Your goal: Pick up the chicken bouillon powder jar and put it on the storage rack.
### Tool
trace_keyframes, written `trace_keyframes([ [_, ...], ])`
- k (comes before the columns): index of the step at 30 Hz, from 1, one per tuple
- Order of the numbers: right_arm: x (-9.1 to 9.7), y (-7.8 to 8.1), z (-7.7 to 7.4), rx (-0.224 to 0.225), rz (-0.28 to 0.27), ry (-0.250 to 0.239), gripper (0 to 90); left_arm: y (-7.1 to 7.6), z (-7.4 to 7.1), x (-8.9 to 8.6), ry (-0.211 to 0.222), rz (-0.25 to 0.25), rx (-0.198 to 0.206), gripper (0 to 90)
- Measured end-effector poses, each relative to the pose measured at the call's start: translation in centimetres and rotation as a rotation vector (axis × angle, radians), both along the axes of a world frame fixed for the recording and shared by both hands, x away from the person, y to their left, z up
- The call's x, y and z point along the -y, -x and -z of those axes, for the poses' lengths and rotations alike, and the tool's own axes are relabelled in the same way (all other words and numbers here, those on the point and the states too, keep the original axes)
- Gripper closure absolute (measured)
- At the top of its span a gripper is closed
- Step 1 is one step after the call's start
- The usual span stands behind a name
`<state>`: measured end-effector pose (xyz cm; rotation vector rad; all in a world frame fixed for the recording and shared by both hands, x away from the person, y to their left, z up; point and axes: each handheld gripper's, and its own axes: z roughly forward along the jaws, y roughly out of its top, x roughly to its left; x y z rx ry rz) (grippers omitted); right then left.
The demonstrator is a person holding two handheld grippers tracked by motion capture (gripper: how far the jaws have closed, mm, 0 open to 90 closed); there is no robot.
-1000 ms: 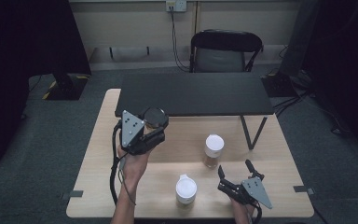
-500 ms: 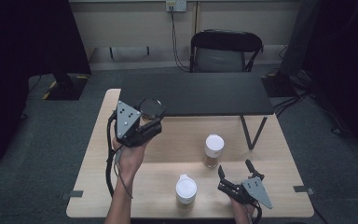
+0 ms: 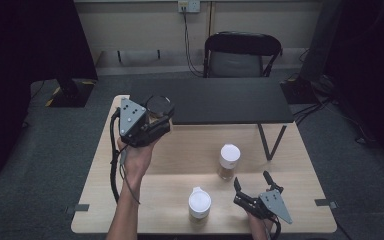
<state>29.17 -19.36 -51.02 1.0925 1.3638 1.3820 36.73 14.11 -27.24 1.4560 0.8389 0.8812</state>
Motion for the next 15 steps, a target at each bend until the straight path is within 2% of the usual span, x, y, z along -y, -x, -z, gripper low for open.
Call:
trace_keyframes([
  [9, 0.0, 0.0, 0.0, 0.000, 0.000, 0.001, 0.9, -1.8, -0.9, 0.2, -0.004, -0.006, 0.001, 35.2],
  [13, 0.0, 0.0, 0.0, 0.001, -0.001, 0.000, 0.9, -2.5, -0.9, 0.3, 0.003, -0.006, -0.006, 35.2],
  [15, 0.0, 0.0, 0.0, 0.000, -0.001, -0.002, 0.9, -3.0, -0.8, 0.5, -0.009, -0.015, -0.006, 35.2],
])
